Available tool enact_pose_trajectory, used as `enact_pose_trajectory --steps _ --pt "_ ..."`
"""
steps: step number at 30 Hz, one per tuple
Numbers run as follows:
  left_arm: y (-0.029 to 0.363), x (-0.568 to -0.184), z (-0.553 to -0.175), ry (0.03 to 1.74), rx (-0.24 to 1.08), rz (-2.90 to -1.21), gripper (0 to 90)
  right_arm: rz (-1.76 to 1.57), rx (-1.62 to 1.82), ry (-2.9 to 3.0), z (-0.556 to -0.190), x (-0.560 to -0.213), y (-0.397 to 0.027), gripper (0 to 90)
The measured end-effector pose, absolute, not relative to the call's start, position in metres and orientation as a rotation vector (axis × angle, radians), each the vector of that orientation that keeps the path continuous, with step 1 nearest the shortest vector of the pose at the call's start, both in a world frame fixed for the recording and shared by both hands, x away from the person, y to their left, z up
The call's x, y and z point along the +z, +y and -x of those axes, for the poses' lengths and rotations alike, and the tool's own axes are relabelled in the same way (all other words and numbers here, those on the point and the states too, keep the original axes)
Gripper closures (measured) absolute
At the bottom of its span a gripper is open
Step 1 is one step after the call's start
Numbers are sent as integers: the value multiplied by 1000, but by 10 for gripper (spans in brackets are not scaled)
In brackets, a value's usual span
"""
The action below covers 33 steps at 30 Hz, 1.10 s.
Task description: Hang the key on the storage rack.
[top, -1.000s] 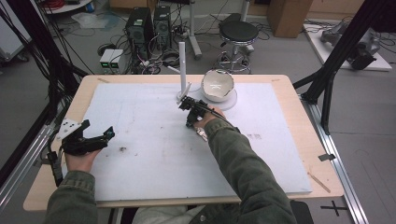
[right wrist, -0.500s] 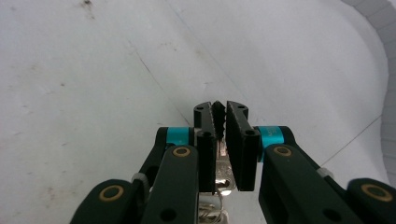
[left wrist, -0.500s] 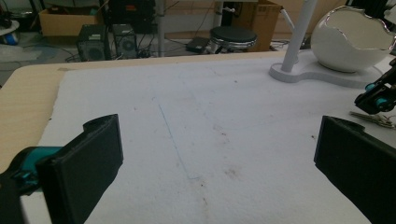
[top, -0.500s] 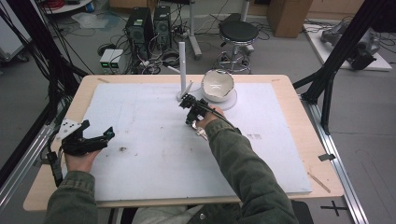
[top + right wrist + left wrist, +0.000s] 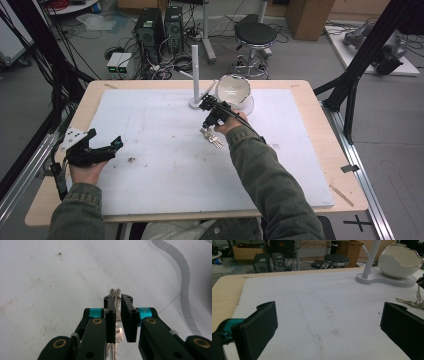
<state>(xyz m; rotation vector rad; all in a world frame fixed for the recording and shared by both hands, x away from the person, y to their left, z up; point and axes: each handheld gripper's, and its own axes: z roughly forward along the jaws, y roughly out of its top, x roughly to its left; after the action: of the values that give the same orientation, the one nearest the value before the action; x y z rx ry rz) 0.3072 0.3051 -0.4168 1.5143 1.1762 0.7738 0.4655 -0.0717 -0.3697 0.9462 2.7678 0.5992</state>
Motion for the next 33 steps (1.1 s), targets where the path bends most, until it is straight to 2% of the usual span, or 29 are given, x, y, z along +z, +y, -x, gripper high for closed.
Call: enact_pose_trajectory --steps 33 --pt "304 -417 -306 1177 772 -1523 17 -1025 835 2628 -453 -320 -119 826"
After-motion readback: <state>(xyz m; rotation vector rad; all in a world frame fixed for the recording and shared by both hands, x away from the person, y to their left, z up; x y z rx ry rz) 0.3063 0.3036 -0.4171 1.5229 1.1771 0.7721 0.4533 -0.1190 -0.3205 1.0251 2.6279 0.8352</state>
